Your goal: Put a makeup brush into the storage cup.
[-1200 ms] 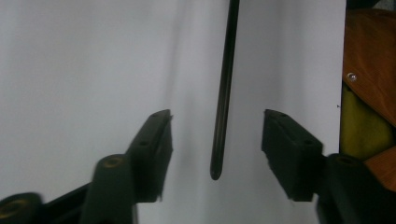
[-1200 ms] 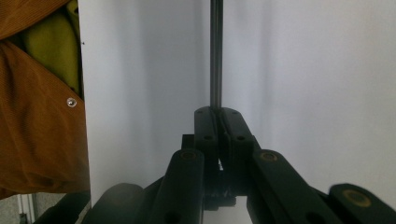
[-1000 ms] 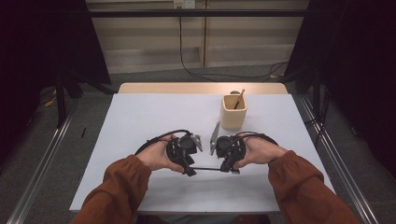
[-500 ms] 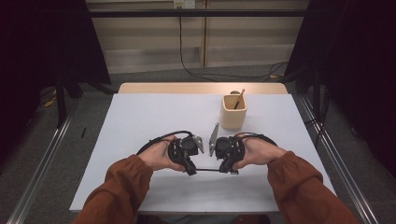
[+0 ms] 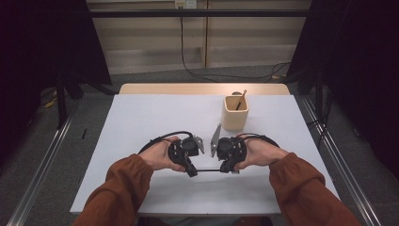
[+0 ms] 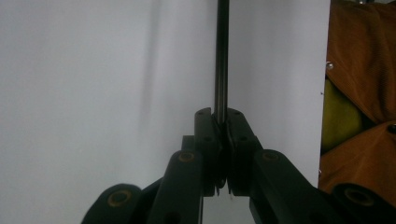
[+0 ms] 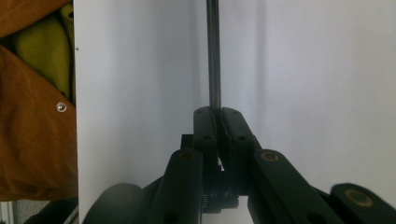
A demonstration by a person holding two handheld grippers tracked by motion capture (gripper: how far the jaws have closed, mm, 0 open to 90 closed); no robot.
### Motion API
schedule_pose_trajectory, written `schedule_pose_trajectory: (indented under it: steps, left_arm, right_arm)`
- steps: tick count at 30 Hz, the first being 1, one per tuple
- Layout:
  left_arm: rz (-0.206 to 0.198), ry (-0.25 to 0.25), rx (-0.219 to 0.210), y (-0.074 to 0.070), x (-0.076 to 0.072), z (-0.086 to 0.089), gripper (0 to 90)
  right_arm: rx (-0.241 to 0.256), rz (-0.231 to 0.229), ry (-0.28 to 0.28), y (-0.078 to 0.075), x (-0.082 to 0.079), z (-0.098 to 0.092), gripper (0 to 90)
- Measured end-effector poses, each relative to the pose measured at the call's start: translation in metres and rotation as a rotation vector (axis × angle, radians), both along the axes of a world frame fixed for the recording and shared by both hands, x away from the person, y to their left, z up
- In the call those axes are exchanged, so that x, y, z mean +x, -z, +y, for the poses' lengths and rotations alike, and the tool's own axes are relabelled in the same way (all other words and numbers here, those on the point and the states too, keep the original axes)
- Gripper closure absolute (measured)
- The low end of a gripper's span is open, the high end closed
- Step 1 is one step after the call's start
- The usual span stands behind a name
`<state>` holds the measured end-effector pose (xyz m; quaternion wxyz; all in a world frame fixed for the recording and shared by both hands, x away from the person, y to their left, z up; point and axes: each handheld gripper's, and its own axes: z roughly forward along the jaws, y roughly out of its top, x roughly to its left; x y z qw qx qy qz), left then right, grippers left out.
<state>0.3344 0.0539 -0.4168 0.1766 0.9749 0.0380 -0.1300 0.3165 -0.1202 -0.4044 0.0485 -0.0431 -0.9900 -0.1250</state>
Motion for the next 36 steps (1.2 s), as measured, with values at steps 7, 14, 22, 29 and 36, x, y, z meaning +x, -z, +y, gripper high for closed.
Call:
schedule_pose_trajectory:
  steps: [7,14,22,29,36]
  left_arm:
    - [-0.016,-0.018,-0.007,0.0,-0.002,0.0,85.7]
    - [-0.033,-0.007,0.0,0.0,-0.002,0.001,85.7]
    - [-0.03,-0.028,-0.028,-0.004,-0.004,0.003,85.7]
    - [-0.005,-0.043,-0.052,-0.004,-0.002,0.007,85.7]
    - [-0.025,-0.054,-0.052,-0.007,-0.002,0.011,85.7]
  right_arm:
    - [0.03,-0.012,0.025,0.0,0.0,-0.004,80.3]
    - [0.091,-0.012,0.039,-0.001,0.001,-0.008,70.5]
    - [0.172,-0.006,0.094,-0.003,0.002,-0.015,45.3]
    - [0.24,-0.039,0.135,-0.005,0.003,-0.022,32.6]
    - [0.293,-0.038,0.194,-0.003,0.004,-0.027,19.0]
